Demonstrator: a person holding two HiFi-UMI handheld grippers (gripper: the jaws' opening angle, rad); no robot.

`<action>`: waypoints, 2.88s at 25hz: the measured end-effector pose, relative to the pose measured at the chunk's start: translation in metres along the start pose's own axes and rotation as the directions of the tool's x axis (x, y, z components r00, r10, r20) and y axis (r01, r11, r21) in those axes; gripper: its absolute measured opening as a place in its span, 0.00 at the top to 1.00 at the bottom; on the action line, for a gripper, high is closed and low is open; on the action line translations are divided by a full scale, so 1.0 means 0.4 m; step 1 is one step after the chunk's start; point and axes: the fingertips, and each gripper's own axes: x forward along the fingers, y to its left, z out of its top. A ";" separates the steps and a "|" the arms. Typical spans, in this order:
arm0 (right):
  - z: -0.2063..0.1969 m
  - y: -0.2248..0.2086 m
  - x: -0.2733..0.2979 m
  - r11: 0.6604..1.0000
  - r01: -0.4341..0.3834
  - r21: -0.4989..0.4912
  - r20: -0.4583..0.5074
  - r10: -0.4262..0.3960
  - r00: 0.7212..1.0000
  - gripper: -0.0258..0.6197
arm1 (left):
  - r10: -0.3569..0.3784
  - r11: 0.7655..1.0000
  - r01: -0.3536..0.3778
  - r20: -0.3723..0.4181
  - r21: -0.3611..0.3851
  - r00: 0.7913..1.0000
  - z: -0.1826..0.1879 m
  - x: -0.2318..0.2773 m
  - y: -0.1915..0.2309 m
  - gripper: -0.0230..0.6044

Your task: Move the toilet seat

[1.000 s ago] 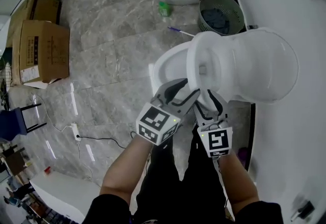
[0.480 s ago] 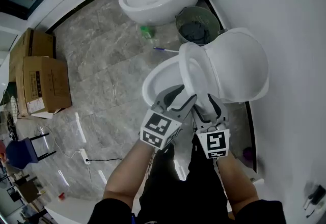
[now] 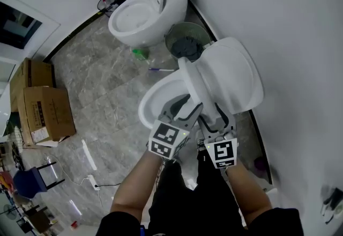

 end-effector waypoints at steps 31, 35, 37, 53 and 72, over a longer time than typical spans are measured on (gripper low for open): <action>-0.051 -0.506 -0.092 0.967 0.230 0.106 -0.047 -0.226 0.973 0.55 | -0.132 0.990 0.134 -0.049 0.034 0.990 0.153 0.393 -0.199 0.69; -0.050 -0.512 -0.096 0.969 0.216 0.119 -0.042 -0.212 0.976 0.53 | -0.114 0.993 0.116 -0.059 0.031 0.992 0.150 0.377 -0.196 0.69; -0.039 -0.511 -0.098 0.971 0.207 0.118 -0.028 -0.205 0.978 0.55 | -0.104 0.994 0.106 -0.061 0.033 0.993 0.153 0.364 -0.194 0.69; 0.189 -0.373 -0.129 0.995 -0.056 0.082 0.111 0.047 0.993 0.95 | 0.148 0.989 -0.149 0.079 0.001 0.986 0.239 0.026 -0.092 0.94; 0.376 0.171 -0.140 0.942 -0.323 0.092 0.166 0.305 0.938 0.95 | 0.419 0.908 -0.409 0.159 -0.093 0.894 0.083 -0.657 0.027 0.95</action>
